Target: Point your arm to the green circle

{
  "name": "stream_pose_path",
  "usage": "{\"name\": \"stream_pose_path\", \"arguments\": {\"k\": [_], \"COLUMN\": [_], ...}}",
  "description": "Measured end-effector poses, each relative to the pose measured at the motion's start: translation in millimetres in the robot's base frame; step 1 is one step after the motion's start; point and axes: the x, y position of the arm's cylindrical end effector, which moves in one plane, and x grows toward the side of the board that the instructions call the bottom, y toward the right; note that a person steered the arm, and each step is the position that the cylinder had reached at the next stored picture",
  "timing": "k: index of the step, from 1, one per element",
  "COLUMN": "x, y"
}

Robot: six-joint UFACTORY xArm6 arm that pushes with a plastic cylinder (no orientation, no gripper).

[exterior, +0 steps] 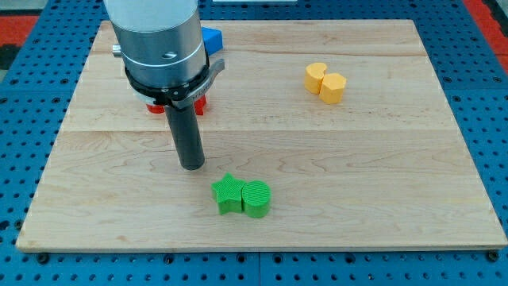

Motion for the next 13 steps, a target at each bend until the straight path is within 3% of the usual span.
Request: {"name": "stream_pose_path", "arguments": {"k": [6,8,12,13], "x": [-1.6,-3.6,-16.3,-15.5], "y": [-18.7,11.9,14.3,42.5]}}
